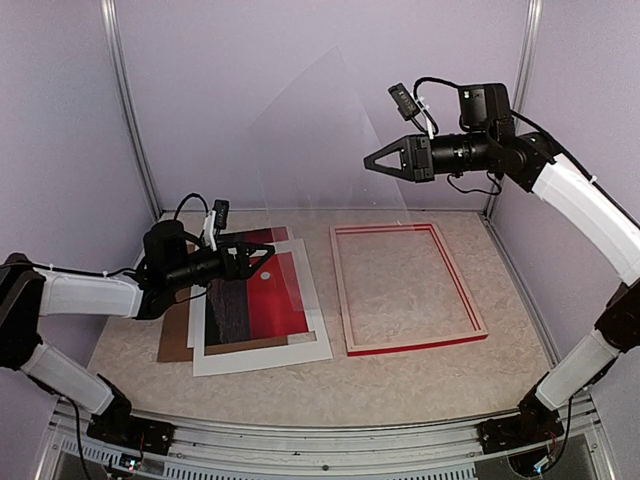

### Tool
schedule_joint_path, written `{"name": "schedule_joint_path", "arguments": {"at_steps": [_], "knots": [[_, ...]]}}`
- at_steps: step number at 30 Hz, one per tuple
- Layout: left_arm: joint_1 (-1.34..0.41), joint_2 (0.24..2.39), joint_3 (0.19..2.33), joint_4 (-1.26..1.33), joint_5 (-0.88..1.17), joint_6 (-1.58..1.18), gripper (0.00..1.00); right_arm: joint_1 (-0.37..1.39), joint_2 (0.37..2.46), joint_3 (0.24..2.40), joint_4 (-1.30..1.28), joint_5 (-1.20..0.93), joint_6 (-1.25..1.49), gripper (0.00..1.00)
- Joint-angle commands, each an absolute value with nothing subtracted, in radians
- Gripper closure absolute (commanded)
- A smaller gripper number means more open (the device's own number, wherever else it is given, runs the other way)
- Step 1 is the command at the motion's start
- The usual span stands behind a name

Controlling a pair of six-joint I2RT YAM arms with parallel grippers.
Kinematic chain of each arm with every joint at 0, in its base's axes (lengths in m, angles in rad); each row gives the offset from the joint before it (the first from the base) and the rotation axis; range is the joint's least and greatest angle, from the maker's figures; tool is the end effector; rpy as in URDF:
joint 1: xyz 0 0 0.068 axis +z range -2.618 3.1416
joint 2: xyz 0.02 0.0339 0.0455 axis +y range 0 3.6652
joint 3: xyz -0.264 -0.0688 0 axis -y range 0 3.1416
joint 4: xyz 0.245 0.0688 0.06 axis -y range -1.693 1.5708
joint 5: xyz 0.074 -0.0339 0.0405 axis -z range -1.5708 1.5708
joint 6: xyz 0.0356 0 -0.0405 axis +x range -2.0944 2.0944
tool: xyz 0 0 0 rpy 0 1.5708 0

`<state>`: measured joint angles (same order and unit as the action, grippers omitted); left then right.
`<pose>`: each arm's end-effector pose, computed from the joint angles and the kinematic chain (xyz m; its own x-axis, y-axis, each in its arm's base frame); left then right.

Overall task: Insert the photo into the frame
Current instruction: Pass from the right arm to the left

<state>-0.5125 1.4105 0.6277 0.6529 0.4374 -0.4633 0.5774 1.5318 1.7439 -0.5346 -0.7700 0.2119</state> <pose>0.2534 -0.1599 0.2301 -0.4631 -0.2039 -0.8625 0.6744 0.5504 -0.4922 0.2638 0.2014 0.4560 -0.4584 -0.1184 -0.8808 -0.8681 0.2721 0.4152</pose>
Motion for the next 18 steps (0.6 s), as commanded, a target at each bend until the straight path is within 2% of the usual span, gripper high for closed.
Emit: {"name": "schedule_joint_path", "arguments": {"at_steps": [1, 14, 18], "knots": [[-0.516, 1.457, 0.662, 0.798, 0.558, -0.48, 0.01, 0.573, 1.5, 1.765, -0.484, -0.84, 0.237, 1.0], [-0.507, 1.532, 0.728, 0.899, 0.687, -0.557, 0.01, 0.57, 1.474, 1.694, -0.439, -0.86, 0.265, 1.0], [-0.488, 1.519, 0.737, 0.941, 0.725, -0.594, 0.1, 0.545, 1.481, 1.675, -0.451, -0.843, 0.273, 1.0]]}}
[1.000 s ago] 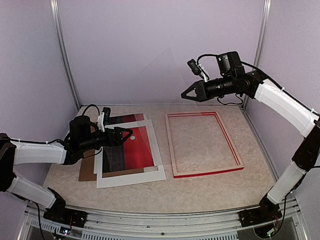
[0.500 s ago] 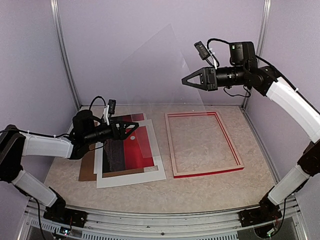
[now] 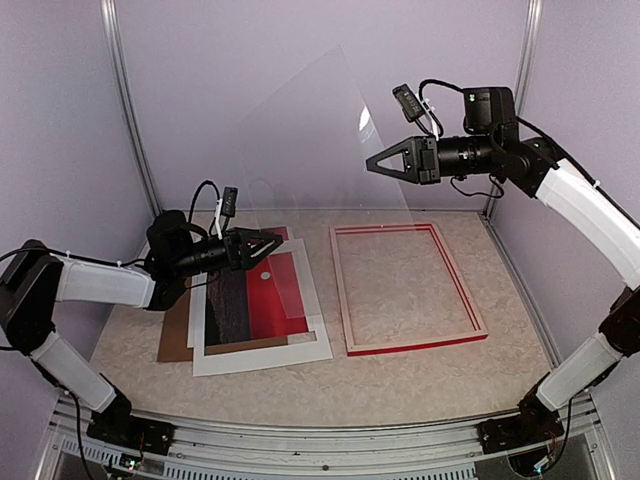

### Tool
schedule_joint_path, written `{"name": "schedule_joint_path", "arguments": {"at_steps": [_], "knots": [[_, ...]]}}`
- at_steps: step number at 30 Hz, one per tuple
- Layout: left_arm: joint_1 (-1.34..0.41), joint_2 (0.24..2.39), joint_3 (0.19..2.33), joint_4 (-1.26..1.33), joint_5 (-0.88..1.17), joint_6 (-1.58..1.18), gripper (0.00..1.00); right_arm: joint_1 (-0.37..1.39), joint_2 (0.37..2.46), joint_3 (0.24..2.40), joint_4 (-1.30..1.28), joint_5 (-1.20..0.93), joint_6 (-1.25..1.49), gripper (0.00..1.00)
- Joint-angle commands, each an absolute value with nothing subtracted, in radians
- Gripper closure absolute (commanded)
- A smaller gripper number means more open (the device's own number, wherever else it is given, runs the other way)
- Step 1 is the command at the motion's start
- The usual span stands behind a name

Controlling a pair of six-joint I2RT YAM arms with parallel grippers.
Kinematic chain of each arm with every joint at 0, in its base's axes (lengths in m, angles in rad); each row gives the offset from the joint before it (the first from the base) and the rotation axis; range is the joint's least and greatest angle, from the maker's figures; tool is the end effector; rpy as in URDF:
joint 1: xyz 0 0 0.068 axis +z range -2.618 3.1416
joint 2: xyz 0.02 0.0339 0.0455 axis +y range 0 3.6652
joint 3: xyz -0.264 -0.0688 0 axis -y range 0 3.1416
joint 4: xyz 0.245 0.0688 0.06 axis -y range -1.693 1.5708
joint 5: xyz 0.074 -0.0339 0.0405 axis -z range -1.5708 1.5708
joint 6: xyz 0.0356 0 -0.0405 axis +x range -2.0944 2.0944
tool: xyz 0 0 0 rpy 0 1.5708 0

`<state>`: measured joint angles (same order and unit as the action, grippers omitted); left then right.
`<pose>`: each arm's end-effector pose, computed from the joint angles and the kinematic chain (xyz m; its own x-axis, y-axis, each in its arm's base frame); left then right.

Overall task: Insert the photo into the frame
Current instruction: Pass from the right arm to the left

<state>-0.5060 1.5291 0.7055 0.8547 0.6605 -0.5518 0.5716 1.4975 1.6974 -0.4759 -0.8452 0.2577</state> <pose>0.2707 -0.1750 0.2415 -0.4587 -0.2191 -0.8612 0.7970 0.3272 -0.5077 0.2571 0.1970 0.4576 -0.4674 -0.0996 -0.8784 -0.8741 0.2007 0.4423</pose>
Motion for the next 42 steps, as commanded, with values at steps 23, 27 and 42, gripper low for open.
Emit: {"name": "schedule_joint_path", "arguments": {"at_steps": [23, 27, 42], "knots": [[-0.473, 1.351, 0.746, 0.771, 0.669, -0.55, 0.75, 0.468, 1.545, 1.599, -0.437, -0.75, 0.36, 1.0], [-0.472, 1.323, 0.749, 0.757, 0.663, -0.548, 0.84, 0.459, 1.549, 1.566, -0.42, -0.744, 0.378, 1.0], [-0.47, 1.299, 0.746, 0.702, 0.6, -0.554, 0.95, 0.45, 1.478, 1.329, -0.097, -0.679, 0.624, 1.0]]}}
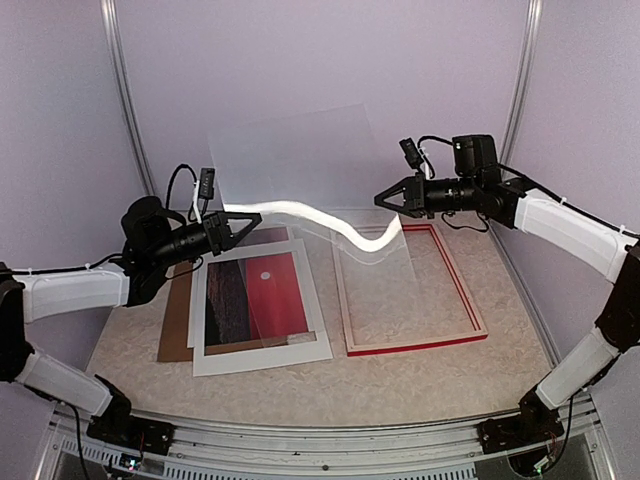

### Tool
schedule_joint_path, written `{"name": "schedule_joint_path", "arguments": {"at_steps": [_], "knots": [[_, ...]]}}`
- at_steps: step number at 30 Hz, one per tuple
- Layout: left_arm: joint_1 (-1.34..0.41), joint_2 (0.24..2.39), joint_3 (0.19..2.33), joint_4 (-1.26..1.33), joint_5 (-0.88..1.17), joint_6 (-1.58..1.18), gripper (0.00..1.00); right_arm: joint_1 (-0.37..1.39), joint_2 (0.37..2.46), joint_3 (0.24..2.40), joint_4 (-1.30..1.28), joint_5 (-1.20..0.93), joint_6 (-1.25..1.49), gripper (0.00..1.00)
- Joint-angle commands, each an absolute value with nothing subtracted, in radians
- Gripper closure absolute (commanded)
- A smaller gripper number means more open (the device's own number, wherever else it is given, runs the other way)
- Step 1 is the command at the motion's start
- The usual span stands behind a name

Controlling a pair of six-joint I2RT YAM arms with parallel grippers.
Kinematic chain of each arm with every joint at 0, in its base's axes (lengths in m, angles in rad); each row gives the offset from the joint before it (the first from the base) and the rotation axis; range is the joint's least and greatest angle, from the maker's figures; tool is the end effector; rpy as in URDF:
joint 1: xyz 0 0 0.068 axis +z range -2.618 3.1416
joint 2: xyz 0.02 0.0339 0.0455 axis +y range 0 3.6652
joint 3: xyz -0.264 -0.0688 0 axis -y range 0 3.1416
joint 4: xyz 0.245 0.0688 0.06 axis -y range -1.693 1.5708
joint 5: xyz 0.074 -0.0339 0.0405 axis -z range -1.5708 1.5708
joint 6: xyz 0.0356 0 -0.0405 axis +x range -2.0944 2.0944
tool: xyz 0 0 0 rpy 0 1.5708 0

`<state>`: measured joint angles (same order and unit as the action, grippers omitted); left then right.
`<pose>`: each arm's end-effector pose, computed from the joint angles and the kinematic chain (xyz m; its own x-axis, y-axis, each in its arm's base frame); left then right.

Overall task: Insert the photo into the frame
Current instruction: Pass from the right arm to the left

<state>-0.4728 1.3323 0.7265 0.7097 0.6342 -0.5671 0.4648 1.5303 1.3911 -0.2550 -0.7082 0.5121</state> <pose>0.2533 -0.1533 0.2905 -0.4010 -0.2809 -0.8719 0.8016 0.3532 -0.4825 0.3057 0.1792 0.3639 -0.7292 0.0507 -0.6824 -0.5965 0.4415 0.6702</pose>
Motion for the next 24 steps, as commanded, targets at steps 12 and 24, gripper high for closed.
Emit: {"name": "schedule_joint_path", "arguments": {"at_steps": [12, 24], "knots": [[-0.468, 1.305, 0.729, 0.692, 0.603, -0.558, 0.96, 0.436, 1.466, 1.249, 0.045, -0.697, 0.723, 1.0], [-0.46, 1.286, 0.787, 0.552, 0.557, -0.549, 1.0, 0.433, 1.472, 1.22, 0.01, -0.683, 0.683, 0.91]]}}
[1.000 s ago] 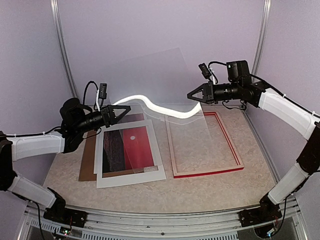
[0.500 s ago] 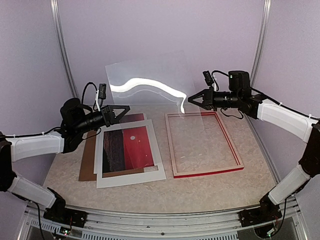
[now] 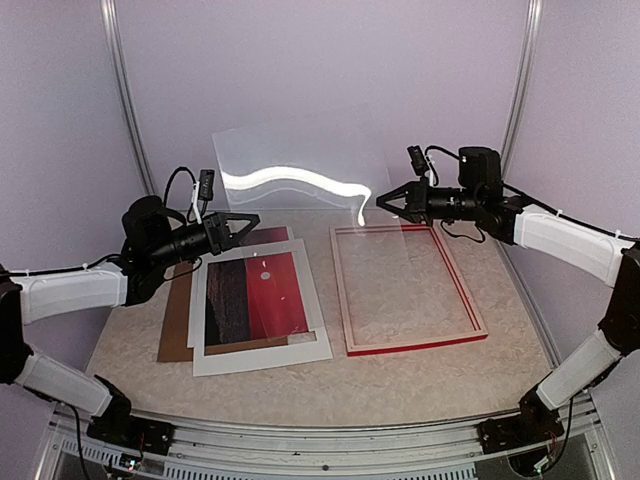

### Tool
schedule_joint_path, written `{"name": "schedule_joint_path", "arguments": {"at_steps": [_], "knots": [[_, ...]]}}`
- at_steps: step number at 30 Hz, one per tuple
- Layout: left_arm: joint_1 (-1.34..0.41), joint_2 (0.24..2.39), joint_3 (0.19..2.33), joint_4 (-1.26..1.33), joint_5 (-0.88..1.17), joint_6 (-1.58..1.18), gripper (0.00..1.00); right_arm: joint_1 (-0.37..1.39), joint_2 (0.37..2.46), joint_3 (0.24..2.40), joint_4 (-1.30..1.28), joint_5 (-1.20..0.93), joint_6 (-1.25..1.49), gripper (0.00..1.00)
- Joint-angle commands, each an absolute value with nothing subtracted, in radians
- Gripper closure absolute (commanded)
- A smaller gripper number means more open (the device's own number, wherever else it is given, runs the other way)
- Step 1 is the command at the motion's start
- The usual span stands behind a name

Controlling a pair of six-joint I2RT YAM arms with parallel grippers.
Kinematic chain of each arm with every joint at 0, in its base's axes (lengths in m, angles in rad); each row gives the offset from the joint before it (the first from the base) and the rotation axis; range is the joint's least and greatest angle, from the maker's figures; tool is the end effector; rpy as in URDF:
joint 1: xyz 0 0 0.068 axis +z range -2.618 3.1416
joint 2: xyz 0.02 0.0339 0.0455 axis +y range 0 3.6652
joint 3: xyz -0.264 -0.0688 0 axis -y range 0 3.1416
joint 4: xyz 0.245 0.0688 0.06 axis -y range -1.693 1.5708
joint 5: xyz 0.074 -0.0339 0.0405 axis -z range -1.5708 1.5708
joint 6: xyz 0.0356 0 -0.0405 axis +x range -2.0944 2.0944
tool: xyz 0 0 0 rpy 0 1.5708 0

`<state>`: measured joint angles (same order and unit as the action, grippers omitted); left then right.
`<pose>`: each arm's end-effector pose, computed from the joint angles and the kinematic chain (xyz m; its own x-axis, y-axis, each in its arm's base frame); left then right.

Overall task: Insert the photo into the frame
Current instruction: Pass from the right arm to the left

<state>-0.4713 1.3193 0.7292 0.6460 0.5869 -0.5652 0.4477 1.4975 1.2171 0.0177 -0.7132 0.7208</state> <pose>0.2537 -0.1514 0.2885 -0.4243 -0.2843 -0.8597 0.7620 0.4009 -0.5086 0.3056 0.1726 0.3404 -0.7678 0.1850 -0.6134 -0.5193 0.3809 0.7650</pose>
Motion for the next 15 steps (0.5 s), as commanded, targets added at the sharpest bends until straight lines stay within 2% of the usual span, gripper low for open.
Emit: {"name": "schedule_joint_path", "arguments": {"at_steps": [1, 10, 11, 15], "knots": [[-0.456, 1.282, 0.797, 0.517, 0.552, -0.556, 1.0, 0.431, 1.474, 1.226, -0.032, -0.662, 0.664, 0.86], [-0.449, 1.243, 0.915, 0.203, 0.562, -0.593, 1.0, 0.413, 1.49, 1.236, -0.3, -0.461, 0.537, 0.37], [-0.447, 1.238, 0.93, 0.173, 0.562, -0.598, 1.0, 0.411, 1.488, 1.232, -0.316, -0.439, 0.53, 0.34], [-0.445, 1.209, 1.001, 0.043, 0.543, -0.604, 1.0, 0.408, 1.493, 1.212, -0.373, -0.369, 0.505, 0.3]]}}
